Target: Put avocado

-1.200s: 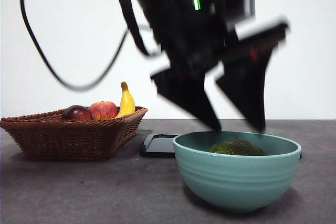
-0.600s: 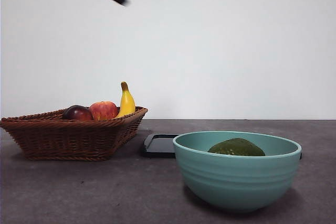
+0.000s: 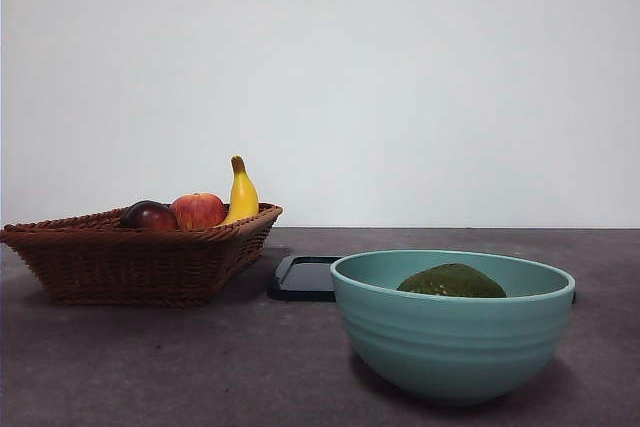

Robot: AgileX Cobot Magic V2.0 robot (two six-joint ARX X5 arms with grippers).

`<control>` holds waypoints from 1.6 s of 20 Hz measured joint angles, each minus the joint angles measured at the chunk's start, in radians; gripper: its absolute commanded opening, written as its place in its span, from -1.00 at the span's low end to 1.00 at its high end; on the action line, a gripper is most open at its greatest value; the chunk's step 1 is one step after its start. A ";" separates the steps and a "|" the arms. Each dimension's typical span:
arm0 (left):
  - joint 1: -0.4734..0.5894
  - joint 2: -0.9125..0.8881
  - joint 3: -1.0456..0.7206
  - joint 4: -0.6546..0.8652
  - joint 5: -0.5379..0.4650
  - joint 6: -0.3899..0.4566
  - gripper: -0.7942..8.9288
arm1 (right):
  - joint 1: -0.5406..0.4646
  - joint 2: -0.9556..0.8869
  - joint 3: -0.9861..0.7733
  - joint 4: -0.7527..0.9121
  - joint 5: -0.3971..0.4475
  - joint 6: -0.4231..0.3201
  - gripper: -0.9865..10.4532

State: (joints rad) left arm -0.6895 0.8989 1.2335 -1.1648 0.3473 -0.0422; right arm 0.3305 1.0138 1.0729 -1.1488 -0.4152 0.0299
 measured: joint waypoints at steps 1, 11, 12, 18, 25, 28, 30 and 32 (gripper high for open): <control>0.000 0.001 0.000 -0.020 0.000 0.005 -0.18 | 0.014 0.025 0.000 0.005 0.025 -0.004 -0.13; 0.000 0.002 0.000 -0.030 0.000 0.019 -0.18 | 0.154 0.267 -0.005 0.156 0.140 -0.008 -0.26; 0.000 0.002 0.000 -0.030 0.000 0.019 -0.18 | 0.161 0.287 -0.016 0.188 0.144 -0.008 -0.26; 0.000 0.002 0.000 -0.030 0.000 0.024 -0.18 | 0.185 0.433 -0.048 0.291 0.159 -0.009 -0.36; 0.000 0.002 0.000 -0.029 0.000 0.026 -0.18 | 0.192 0.546 -0.050 0.355 0.175 -0.013 -0.50; 0.000 0.002 0.000 -0.029 0.000 0.026 -0.18 | 0.193 0.558 -0.060 0.383 0.180 -0.025 -0.60; 0.000 0.002 0.000 -0.029 0.000 0.026 -0.18 | 0.195 0.558 -0.062 0.391 0.180 -0.027 -0.69; 0.000 0.002 0.000 -0.028 0.000 0.026 -0.18 | 0.198 0.558 -0.062 0.391 0.180 -0.031 -0.75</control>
State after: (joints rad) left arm -0.6895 0.9012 1.2335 -1.1927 0.3473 -0.0166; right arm 0.5282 1.5719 1.0107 -0.7578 -0.2356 -0.0006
